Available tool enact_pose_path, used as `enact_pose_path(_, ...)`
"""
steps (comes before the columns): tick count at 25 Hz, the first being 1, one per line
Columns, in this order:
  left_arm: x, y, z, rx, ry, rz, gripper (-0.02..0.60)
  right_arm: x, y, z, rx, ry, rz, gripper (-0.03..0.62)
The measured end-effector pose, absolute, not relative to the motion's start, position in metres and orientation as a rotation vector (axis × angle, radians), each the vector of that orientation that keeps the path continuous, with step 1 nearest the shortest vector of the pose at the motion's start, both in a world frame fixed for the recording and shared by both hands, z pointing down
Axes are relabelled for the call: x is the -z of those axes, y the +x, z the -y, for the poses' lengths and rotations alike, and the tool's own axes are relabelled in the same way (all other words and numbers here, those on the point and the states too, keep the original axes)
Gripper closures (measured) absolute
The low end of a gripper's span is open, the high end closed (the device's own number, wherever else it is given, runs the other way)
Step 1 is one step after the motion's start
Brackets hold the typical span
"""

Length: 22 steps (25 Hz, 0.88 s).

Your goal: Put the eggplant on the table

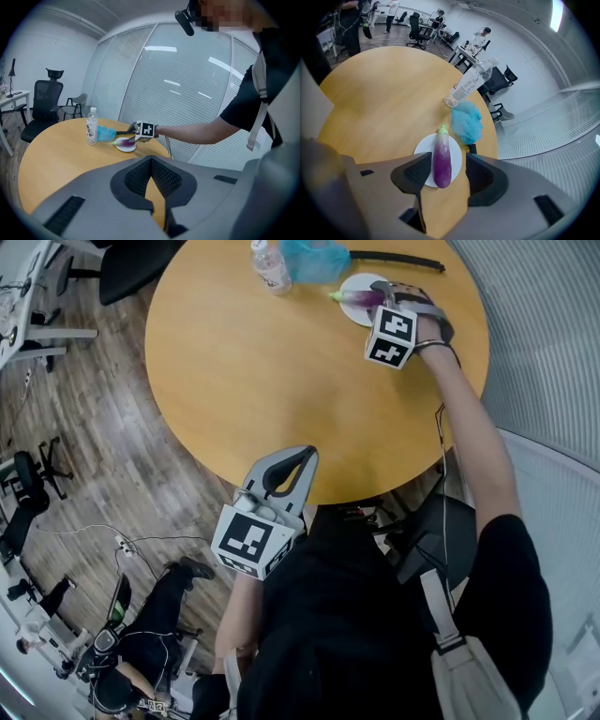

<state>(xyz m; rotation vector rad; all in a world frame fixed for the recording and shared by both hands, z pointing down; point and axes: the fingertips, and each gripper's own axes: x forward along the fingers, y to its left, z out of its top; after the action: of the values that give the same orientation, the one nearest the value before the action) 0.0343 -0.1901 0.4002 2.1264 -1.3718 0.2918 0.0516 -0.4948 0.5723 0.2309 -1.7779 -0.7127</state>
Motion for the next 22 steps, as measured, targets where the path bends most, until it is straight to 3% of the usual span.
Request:
enact_pose_path(5, -0.394, 0.024, 0.173, -0.279, 2.161, 1.359, 0.571, -0.545, 0.053, 0.470, 0.723, 0.252, 1.772, 0.376)
enact_pose_path(13, -0.387, 0.004, 0.146, -0.278, 2.227, 1.317, 0.571, -0.526, 0.052, 0.418, 0.721, 0.267, 1.768, 0.484)
enact_pose_path(22, -0.373, -0.013, 0.098, -0.233, 2.298, 1.242, 0.571, -0.512, 0.048, 0.344, 0.680, 0.308, 1.760, 0.543)
